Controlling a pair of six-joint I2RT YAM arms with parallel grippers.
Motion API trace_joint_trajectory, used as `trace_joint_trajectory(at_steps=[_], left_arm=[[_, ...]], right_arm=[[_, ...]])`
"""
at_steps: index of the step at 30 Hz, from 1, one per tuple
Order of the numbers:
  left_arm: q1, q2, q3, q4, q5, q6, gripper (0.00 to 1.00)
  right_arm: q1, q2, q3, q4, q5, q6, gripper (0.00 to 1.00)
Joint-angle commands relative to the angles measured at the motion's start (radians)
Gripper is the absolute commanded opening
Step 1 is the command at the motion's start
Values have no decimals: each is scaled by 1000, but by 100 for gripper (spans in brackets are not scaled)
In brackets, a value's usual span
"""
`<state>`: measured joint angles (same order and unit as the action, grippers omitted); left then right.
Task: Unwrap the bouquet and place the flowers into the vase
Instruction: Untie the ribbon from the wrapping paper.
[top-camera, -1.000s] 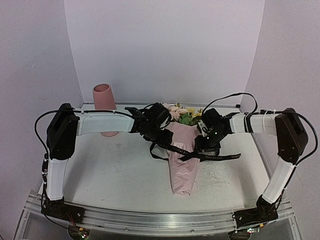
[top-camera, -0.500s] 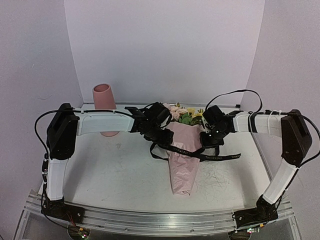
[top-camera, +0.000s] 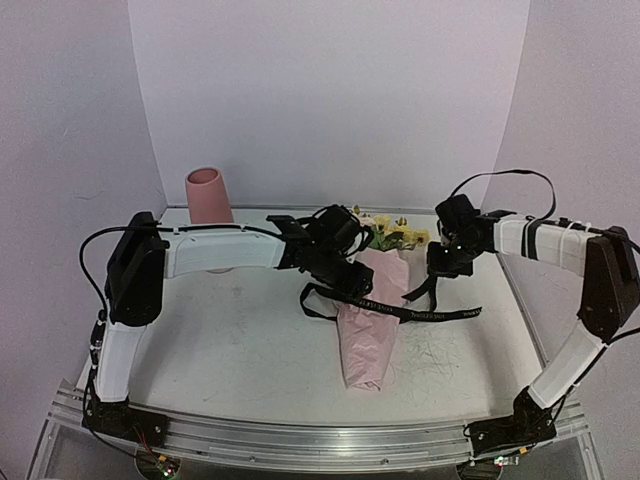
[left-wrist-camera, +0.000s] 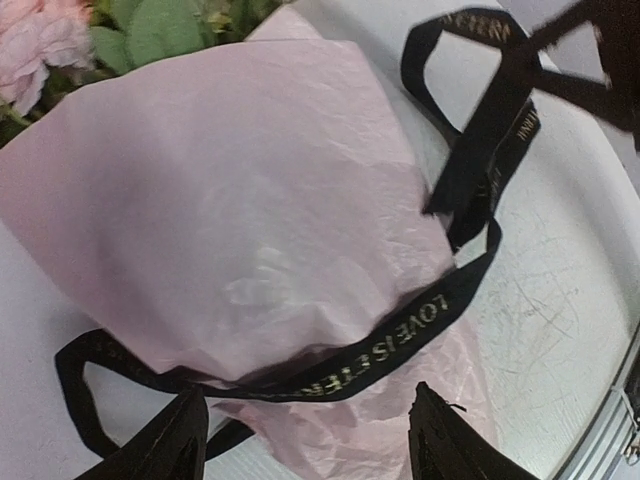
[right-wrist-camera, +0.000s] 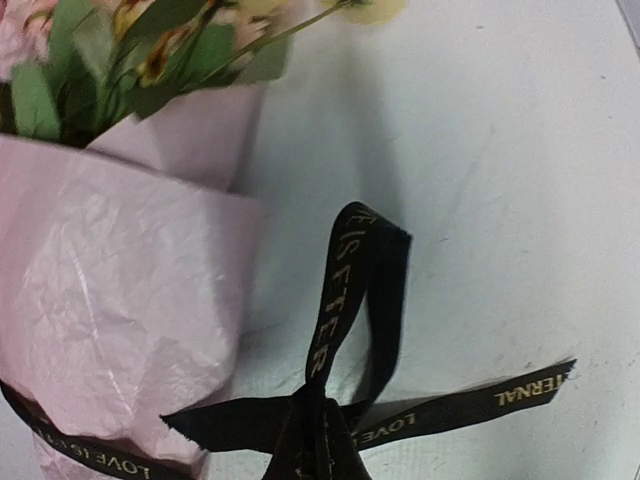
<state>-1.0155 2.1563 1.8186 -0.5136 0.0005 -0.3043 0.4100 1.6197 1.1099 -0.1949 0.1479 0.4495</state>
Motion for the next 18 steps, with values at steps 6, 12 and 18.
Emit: trace_joint_trajectory(at_steps=[6, 12, 18], left_arm=[[-61, 98, 172, 23, 82, 90, 70], [-101, 168, 263, 22, 46, 158, 71], [-126, 259, 373, 17, 9, 247, 72]], right_arm=[[-179, -120, 47, -66, 109, 110, 64], [-180, -129, 39, -69, 15, 75, 93], [-182, -172, -38, -66, -40, 33, 93]])
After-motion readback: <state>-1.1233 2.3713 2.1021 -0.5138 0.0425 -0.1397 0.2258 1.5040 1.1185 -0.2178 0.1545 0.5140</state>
